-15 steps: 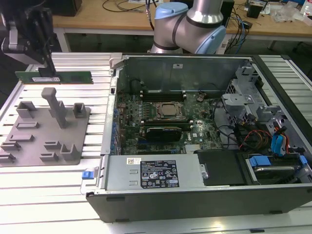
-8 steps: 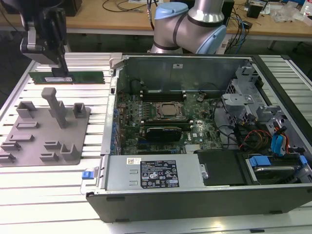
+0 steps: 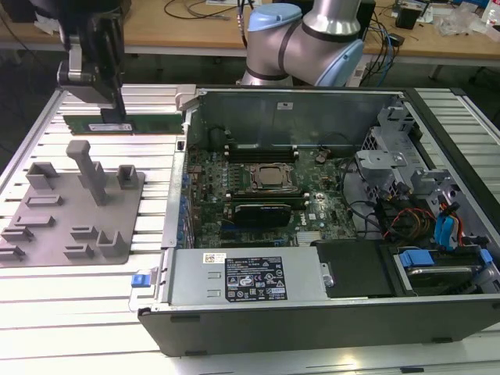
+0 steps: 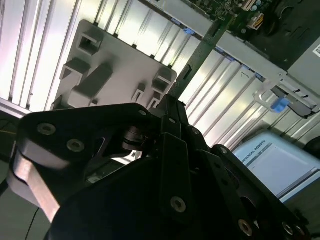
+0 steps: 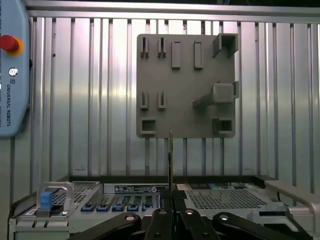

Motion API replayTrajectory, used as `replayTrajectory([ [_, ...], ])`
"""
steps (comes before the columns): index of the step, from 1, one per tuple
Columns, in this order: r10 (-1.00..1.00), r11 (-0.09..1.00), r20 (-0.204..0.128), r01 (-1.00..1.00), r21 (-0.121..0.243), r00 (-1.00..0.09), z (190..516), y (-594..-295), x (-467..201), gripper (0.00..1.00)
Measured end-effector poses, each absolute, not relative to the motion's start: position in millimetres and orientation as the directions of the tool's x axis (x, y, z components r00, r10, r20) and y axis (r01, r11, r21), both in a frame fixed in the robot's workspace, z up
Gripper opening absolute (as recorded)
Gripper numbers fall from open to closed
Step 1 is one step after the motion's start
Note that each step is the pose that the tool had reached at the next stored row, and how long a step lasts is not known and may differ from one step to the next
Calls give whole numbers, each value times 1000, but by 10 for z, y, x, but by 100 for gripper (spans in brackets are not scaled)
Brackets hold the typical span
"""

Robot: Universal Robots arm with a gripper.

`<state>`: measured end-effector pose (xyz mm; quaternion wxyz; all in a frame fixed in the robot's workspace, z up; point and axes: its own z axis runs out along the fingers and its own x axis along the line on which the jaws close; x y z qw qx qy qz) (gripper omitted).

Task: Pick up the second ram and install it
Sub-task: 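Pick up the second ram and move it above second insertion slot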

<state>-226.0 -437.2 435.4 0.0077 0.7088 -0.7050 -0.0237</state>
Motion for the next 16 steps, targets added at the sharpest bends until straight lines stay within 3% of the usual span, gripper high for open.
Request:
replayTrajectory([
  [16,-1000,-6,-23,-999,44,5,4350,-4372,-1515,9],
])
